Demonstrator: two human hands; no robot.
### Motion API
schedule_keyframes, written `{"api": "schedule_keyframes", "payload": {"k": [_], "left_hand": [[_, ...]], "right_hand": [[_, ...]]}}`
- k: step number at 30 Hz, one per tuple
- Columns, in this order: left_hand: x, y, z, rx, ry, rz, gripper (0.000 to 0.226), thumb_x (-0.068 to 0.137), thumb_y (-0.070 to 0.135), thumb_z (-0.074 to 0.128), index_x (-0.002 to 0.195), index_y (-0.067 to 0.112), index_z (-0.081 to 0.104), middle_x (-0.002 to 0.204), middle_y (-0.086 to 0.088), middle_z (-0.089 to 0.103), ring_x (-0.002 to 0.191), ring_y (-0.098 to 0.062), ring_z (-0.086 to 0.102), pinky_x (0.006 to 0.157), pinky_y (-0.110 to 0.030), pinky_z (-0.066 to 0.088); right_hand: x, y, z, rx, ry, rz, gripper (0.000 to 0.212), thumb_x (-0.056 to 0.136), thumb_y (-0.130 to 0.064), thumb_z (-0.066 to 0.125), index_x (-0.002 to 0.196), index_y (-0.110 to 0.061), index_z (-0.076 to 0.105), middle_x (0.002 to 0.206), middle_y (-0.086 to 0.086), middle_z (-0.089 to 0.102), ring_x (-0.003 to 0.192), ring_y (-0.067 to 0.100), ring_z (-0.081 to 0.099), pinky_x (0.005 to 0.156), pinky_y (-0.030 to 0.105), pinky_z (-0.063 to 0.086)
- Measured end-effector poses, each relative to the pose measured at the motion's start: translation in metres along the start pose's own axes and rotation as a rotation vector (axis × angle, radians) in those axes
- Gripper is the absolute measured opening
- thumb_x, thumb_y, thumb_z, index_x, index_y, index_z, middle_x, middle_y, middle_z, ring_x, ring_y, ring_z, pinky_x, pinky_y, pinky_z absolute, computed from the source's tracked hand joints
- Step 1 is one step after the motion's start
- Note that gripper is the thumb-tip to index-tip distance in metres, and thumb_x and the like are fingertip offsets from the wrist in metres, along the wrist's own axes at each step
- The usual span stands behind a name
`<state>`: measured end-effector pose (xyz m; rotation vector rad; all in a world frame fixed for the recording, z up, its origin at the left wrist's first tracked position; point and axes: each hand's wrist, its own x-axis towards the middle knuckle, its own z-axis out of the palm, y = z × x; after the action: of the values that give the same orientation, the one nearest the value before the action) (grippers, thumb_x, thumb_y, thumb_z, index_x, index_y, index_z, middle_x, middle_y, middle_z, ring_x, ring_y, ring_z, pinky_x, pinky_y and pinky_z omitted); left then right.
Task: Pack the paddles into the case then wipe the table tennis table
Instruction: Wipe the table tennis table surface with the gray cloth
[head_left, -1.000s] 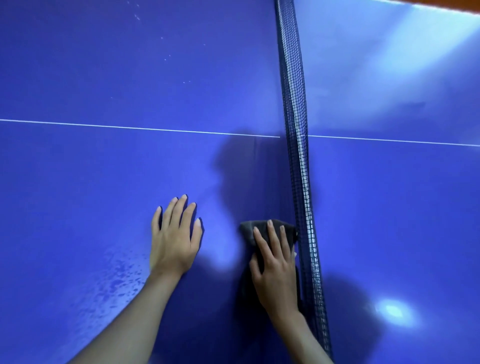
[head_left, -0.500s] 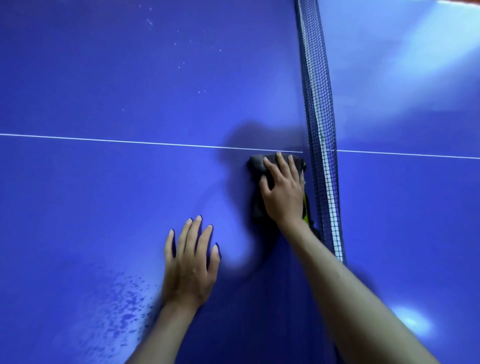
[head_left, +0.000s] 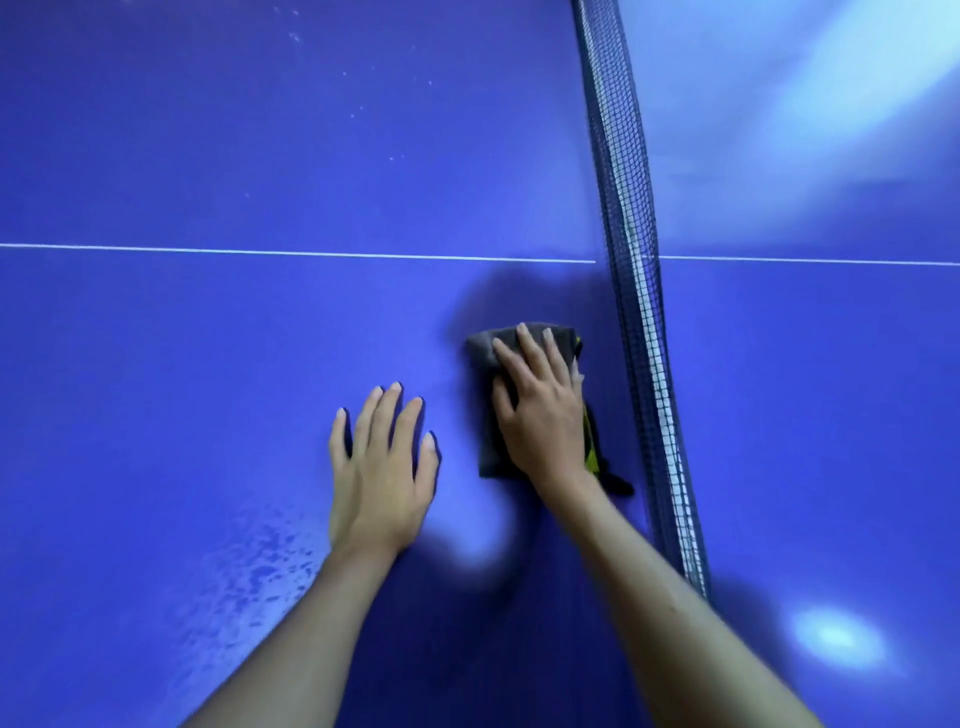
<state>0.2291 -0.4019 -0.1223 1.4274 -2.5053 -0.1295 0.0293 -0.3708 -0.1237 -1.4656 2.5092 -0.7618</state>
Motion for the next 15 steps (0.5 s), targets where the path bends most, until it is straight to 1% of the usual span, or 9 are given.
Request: {"api": "schedule_keyframes", "payload": {"k": [3, 6, 8, 11, 13, 15], "left_hand": [[-0.002, 0.001, -0.003, 0.023, 0.010, 0.021, 0.043, 0.107, 0.028, 0.033, 0.142, 0.014, 0.055, 0.156, -0.007, 0.047, 0.149, -0.027, 0.039, 0.123, -0.057, 0.023], [-0.004, 0.003, -0.006, 0.014, -0.016, -0.002, 0.043, 0.108, 0.027, 0.029, 0.142, 0.014, 0.053, 0.156, -0.006, 0.047, 0.149, -0.026, 0.038, 0.124, -0.055, 0.021], [-0.005, 0.003, -0.007, 0.003, -0.037, -0.021, 0.045, 0.108, 0.027, 0.027, 0.142, 0.014, 0.053, 0.156, -0.006, 0.047, 0.149, -0.026, 0.038, 0.124, -0.055, 0.021], [-0.005, 0.004, -0.008, 0.004, -0.038, -0.029, 0.046, 0.109, 0.027, 0.026, 0.141, 0.013, 0.055, 0.156, -0.007, 0.048, 0.148, -0.026, 0.039, 0.123, -0.056, 0.023], [-0.004, 0.004, -0.006, 0.008, -0.029, -0.028, 0.045, 0.109, 0.026, 0.028, 0.141, 0.012, 0.056, 0.156, -0.007, 0.048, 0.148, -0.026, 0.040, 0.122, -0.056, 0.024], [-0.004, 0.003, -0.003, 0.007, -0.017, -0.030, 0.045, 0.108, 0.027, 0.029, 0.141, 0.012, 0.057, 0.156, -0.008, 0.049, 0.148, -0.027, 0.040, 0.121, -0.057, 0.026]], "right_hand": [[-0.078, -0.015, -0.006, -0.008, -0.013, 0.003, 0.048, 0.097, -0.033, 0.057, 0.145, -0.036, 0.057, 0.164, -0.009, 0.038, 0.157, 0.018, 0.023, 0.118, 0.059, 0.030], [-0.155, -0.027, -0.014, -0.043, -0.055, -0.021, 0.053, 0.094, -0.030, 0.061, 0.147, -0.035, 0.055, 0.167, -0.009, 0.033, 0.158, 0.018, 0.021, 0.124, 0.053, 0.027], [-0.189, -0.031, -0.019, -0.067, -0.088, -0.030, 0.055, 0.094, -0.030, 0.061, 0.148, -0.036, 0.053, 0.168, -0.011, 0.031, 0.158, 0.017, 0.019, 0.123, 0.052, 0.026], [-0.191, -0.029, -0.018, -0.057, -0.100, -0.037, 0.053, 0.096, -0.028, 0.060, 0.147, -0.038, 0.053, 0.167, -0.011, 0.032, 0.158, 0.017, 0.021, 0.119, 0.052, 0.029], [-0.165, -0.028, -0.013, -0.026, -0.075, -0.019, 0.050, 0.096, -0.026, 0.060, 0.145, -0.035, 0.056, 0.165, -0.010, 0.036, 0.157, 0.016, 0.023, 0.121, 0.054, 0.031], [-0.124, -0.026, -0.005, 0.018, -0.045, -0.021, 0.046, 0.098, -0.024, 0.059, 0.143, -0.033, 0.059, 0.164, -0.008, 0.038, 0.157, 0.016, 0.023, 0.123, 0.051, 0.028]]}}
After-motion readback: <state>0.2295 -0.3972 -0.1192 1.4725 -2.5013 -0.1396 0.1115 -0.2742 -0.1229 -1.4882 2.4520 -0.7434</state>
